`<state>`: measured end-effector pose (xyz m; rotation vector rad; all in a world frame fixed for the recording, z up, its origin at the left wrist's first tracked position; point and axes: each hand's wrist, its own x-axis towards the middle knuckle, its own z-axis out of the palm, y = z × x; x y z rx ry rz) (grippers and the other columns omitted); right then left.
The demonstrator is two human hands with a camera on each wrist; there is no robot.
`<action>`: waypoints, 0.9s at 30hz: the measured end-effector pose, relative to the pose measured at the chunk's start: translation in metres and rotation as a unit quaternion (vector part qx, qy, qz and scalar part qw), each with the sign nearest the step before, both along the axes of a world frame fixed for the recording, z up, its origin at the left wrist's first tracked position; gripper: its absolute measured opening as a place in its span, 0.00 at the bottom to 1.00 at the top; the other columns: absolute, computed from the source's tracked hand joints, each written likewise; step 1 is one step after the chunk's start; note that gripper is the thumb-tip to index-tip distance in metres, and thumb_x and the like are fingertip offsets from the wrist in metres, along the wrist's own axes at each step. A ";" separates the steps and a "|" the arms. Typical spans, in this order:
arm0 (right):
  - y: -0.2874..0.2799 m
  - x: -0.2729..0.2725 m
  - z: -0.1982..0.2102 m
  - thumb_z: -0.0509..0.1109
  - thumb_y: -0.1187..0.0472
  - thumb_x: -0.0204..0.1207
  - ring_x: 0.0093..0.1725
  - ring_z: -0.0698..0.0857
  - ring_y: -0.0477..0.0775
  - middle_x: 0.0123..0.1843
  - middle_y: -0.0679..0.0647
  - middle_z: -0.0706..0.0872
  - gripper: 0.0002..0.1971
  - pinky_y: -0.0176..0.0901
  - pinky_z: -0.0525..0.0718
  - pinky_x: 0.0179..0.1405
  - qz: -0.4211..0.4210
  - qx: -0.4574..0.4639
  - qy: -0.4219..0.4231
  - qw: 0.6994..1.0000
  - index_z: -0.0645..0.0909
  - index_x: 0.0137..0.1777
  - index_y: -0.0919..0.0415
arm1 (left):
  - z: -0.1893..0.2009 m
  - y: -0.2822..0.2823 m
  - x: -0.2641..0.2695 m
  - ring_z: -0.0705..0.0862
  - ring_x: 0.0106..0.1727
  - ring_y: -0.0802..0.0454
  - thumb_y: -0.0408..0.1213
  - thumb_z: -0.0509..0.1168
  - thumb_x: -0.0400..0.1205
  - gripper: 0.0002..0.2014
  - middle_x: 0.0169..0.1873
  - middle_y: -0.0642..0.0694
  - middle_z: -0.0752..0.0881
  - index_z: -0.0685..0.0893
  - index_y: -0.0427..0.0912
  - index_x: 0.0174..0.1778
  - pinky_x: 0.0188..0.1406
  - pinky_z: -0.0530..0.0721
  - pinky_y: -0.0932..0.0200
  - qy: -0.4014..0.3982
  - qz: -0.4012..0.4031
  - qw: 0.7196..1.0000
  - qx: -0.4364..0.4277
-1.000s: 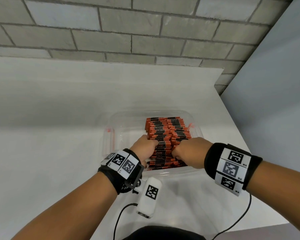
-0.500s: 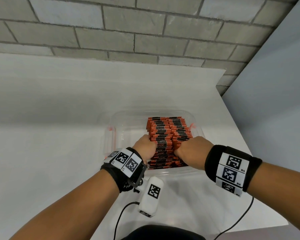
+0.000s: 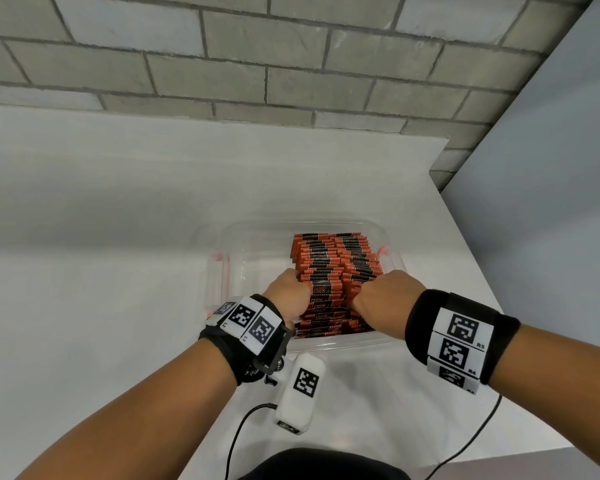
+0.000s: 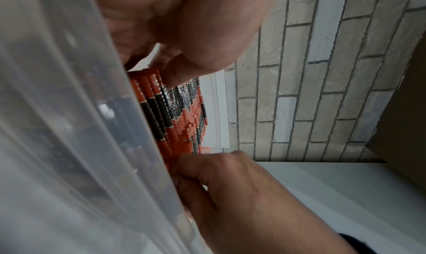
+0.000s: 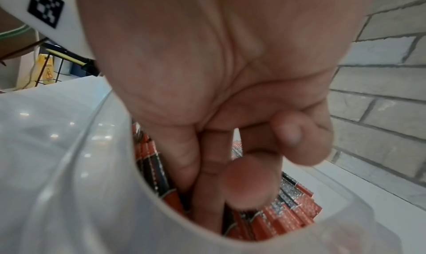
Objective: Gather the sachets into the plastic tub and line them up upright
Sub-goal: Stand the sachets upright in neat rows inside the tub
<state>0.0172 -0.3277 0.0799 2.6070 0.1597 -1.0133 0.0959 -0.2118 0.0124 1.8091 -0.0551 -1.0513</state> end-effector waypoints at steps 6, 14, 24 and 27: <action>-0.009 -0.002 0.001 0.57 0.65 0.85 0.37 0.76 0.54 0.39 0.54 0.76 0.10 0.42 0.71 0.37 -0.039 0.030 -0.045 0.998 0.78 0.59 0.63 | 0.001 0.000 0.000 0.82 0.56 0.38 0.32 0.56 0.86 0.13 0.49 0.39 0.83 0.71 0.49 0.36 0.50 0.77 0.46 0.012 0.003 1.000 -0.003; -0.017 -0.009 -0.010 0.53 0.49 0.85 0.73 0.71 0.59 0.78 0.59 0.68 0.26 0.50 0.72 0.70 -0.105 0.100 -0.113 0.983 0.61 0.79 0.62 | -0.002 -0.004 0.004 0.81 0.61 0.37 0.32 0.55 0.85 0.11 0.61 0.35 0.83 0.77 0.37 0.61 0.48 0.81 0.47 0.042 0.012 0.999 0.018; -0.011 -0.029 -0.002 0.45 0.49 0.87 0.84 0.51 0.56 0.86 0.57 0.46 0.30 0.51 0.52 0.82 -0.116 0.106 -0.041 0.987 0.43 0.84 0.61 | 0.005 -0.002 0.002 0.77 0.48 0.47 0.34 0.54 0.84 0.15 0.57 0.42 0.79 0.73 0.39 0.67 0.41 0.73 0.52 0.094 0.052 0.994 -0.003; -0.012 -0.032 -0.007 0.41 0.43 0.86 0.85 0.50 0.54 0.86 0.56 0.46 0.32 0.49 0.50 0.83 -0.135 0.120 -0.009 0.984 0.43 0.85 0.60 | 0.008 -0.002 0.000 0.81 0.49 0.47 0.35 0.55 0.82 0.17 0.59 0.40 0.82 0.74 0.39 0.67 0.35 0.74 0.55 0.103 0.055 0.993 -0.018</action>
